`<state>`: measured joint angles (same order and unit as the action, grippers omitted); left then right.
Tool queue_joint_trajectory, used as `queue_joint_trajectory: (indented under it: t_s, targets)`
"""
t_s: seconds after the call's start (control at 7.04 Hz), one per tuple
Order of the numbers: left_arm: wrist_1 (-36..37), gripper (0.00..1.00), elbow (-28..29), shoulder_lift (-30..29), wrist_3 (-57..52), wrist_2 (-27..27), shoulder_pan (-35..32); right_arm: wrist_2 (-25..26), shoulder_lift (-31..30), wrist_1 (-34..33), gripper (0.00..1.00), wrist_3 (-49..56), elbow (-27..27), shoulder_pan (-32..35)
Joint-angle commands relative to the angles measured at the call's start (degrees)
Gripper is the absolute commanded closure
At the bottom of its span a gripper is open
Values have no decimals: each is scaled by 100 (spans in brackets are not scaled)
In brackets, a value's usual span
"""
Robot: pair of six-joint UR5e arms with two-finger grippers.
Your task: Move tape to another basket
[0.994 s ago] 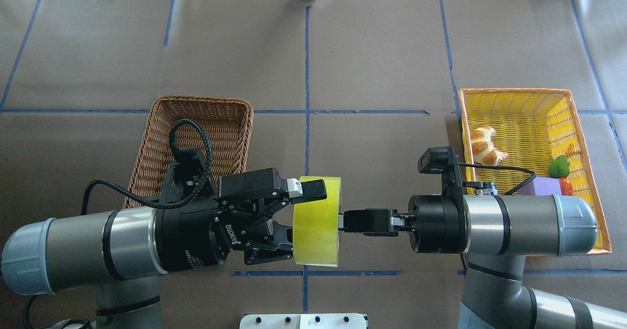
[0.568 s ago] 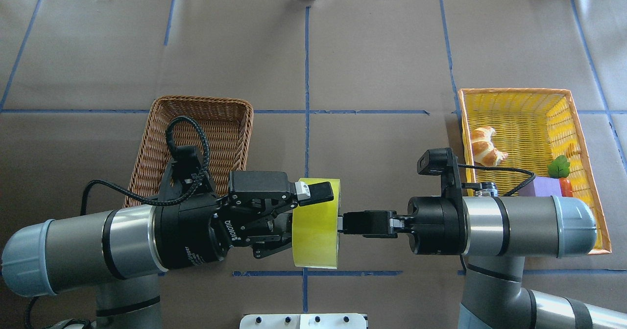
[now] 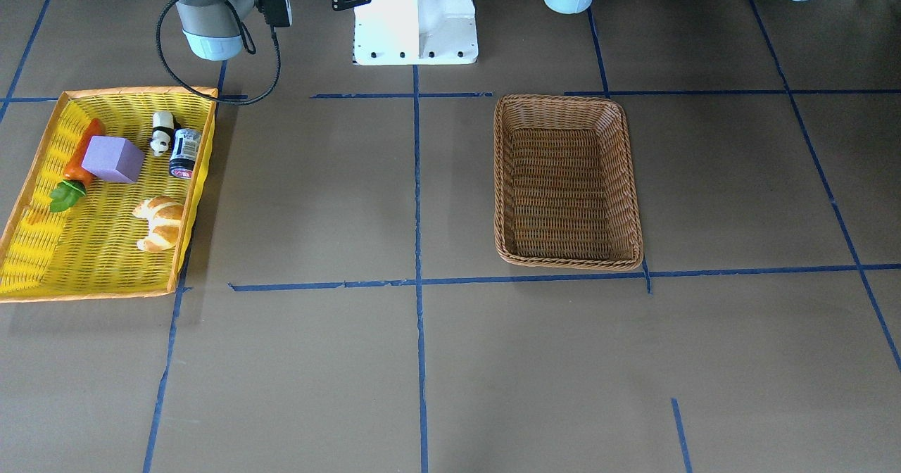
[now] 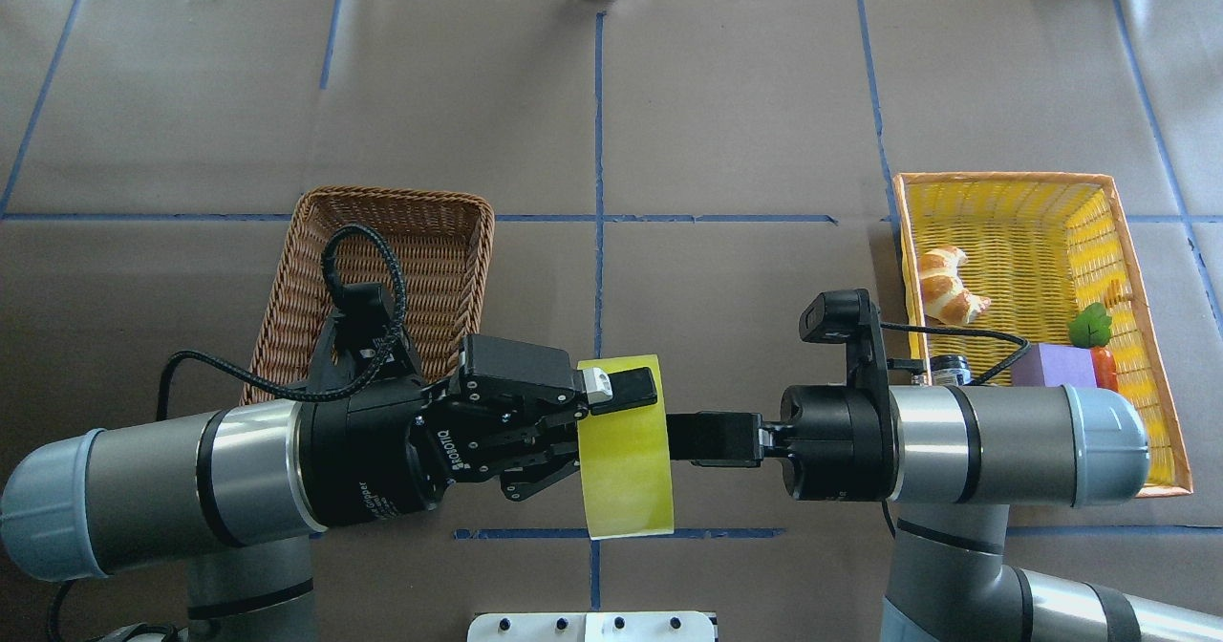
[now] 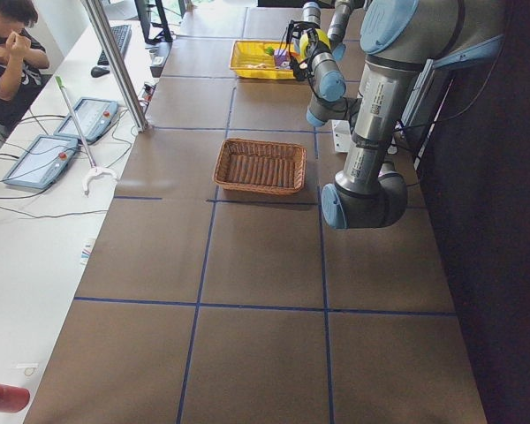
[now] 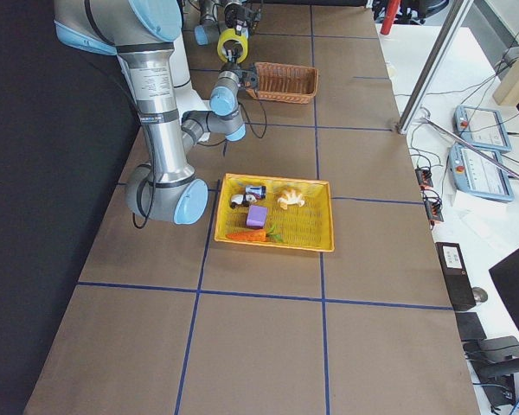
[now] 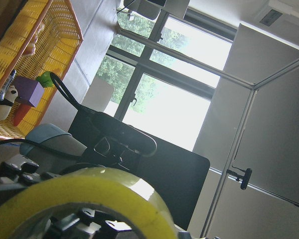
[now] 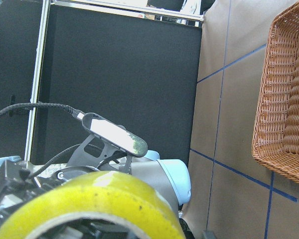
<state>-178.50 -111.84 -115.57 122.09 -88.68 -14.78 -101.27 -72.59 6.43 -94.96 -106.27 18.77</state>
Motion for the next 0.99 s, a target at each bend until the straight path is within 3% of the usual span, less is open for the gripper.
queue_joint_trajectory:
  t_s: [0.0,0.85]
  targets:
    - [0,99,-31,8,8,0,-7,46,26,-1,0,4,1,-14]
    - [0,99,-259,79,-27,-9,-60,-6,-298,86,0,4,-130,56]
